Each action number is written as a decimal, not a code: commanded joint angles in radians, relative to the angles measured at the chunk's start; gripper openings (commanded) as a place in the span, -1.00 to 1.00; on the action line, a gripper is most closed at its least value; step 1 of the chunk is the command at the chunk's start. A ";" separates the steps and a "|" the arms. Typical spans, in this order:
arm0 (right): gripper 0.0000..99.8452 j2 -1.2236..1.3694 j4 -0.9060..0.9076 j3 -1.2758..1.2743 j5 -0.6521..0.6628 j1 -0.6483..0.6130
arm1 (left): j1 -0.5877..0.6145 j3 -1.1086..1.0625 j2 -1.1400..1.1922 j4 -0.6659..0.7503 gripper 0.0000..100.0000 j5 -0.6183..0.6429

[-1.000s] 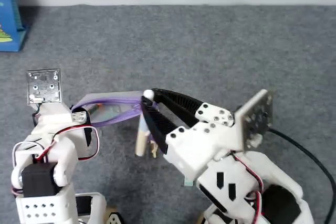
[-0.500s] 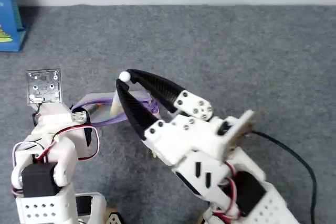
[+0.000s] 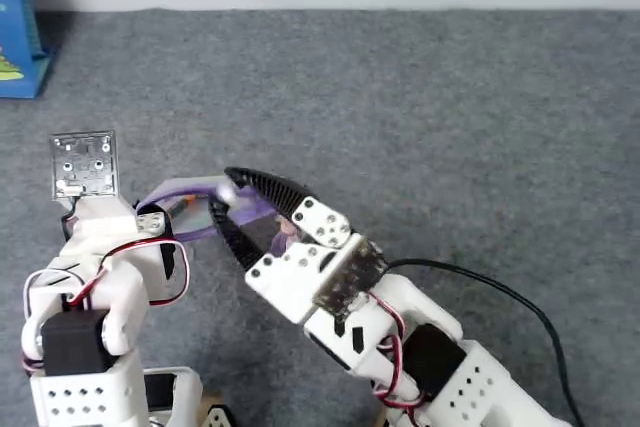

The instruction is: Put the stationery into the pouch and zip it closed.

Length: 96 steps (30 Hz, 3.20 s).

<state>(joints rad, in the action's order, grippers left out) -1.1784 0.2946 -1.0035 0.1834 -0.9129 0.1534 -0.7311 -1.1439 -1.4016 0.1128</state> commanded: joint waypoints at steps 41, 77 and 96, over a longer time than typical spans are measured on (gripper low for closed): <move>-0.58 1.099 0.153 0.396 -0.446 0.325 | 0.207 0.041 0.000 -0.011 -0.98 0.003; -0.98 1.179 0.553 0.651 -0.376 0.415 | 0.203 0.019 0.000 -0.009 -0.98 0.005; -0.88 0.837 0.642 0.448 -0.276 0.407 | 0.066 0.002 0.002 0.025 -0.98 0.035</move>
<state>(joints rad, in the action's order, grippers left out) -0.4097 1.0019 -0.5677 -0.1036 -0.4987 0.2256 -0.7311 -1.1439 -1.4016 0.1373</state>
